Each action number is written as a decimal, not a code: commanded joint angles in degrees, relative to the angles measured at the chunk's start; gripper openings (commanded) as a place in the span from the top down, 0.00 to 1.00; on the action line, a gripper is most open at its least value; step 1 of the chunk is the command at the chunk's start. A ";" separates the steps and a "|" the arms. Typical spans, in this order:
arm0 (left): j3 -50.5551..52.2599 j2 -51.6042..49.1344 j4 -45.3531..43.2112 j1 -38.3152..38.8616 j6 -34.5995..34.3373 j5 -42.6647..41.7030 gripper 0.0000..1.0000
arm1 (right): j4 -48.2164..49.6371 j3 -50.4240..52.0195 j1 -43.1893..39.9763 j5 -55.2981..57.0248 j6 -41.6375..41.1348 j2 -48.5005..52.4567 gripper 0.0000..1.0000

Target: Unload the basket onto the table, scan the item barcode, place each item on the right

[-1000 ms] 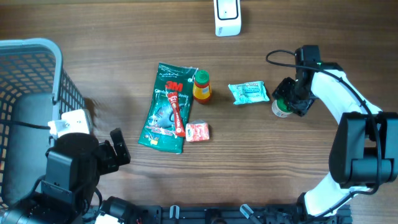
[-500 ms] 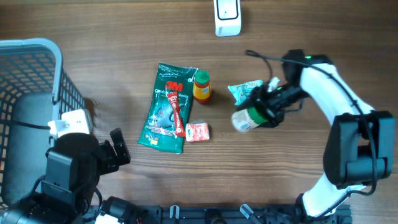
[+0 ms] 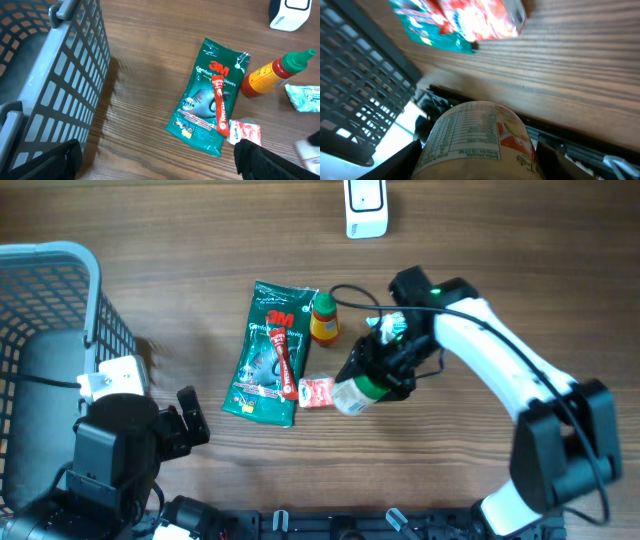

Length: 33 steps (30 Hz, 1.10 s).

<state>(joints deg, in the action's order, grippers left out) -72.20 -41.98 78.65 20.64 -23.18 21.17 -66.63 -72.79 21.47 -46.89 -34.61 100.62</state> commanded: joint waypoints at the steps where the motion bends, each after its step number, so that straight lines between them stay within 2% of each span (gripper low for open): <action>1: -0.07 0.35 -0.13 0.13 0.46 0.55 0.00 | 0.92 -1.14 -4.85 6.34 1.40 -10.78 0.61; 2: -0.07 0.35 -0.13 0.13 0.44 0.55 0.00 | 2.38 -1.14 -6.25 10.10 1.38 -13.55 0.60; 5: -0.07 0.35 -0.11 0.13 0.46 0.55 0.00 | 14.19 -1.11 -8.41 31.15 -0.81 -20.31 0.60; 7: -0.07 0.35 -0.11 0.13 0.46 0.55 0.00 | 21.57 -0.98 -8.35 36.06 4.48 -20.22 0.59; 8: -0.07 0.35 -0.13 0.13 0.46 0.55 0.00 | 28.26 -0.79 -8.35 38.18 8.39 -19.45 0.58; 10: -0.07 0.35 -0.13 0.13 0.46 0.55 0.00 | 37.83 -0.74 -8.37 44.74 9.18 -17.07 0.61; 12: -0.07 0.35 -0.13 0.13 0.46 0.55 0.00 | 45.62 -0.74 -8.37 46.23 11.32 -13.97 0.61; 16: -0.07 0.35 -0.13 0.13 0.46 0.55 0.00 | 67.32 -0.74 -8.35 45.57 21.18 -1.05 0.56; 19: -0.07 0.35 -0.13 0.13 0.46 0.55 0.00 | 85.05 -0.76 -8.35 45.42 21.14 8.24 0.55; 21: -0.07 0.35 -0.13 0.13 0.46 0.55 0.00 | 101.85 -0.90 -8.09 45.35 21.11 16.20 0.51; 23: -0.07 0.35 -0.11 0.13 0.46 0.55 0.00 | 109.87 -1.99 -7.96 45.35 21.11 21.09 0.50; 25: -0.07 0.35 -0.13 0.13 0.46 0.55 0.00 | 114.03 -6.27 -7.63 44.98 20.94 26.91 0.50; 28: -0.07 0.35 -0.13 0.13 0.46 0.55 0.00 | 113.48 -15.74 -6.95 42.80 20.92 33.35 0.50; 30: -0.07 0.35 -0.13 0.13 0.46 0.55 0.00 | 109.57 -22.84 -6.49 42.62 21.64 36.81 0.50; 33: -0.07 0.35 -0.13 0.13 0.46 0.55 0.00 | 108.78 -24.13 -6.56 43.04 22.53 38.12 0.50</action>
<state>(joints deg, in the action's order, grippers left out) -72.20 -41.98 78.59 20.64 -23.18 21.19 41.56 -94.43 14.74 -3.20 -13.56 137.10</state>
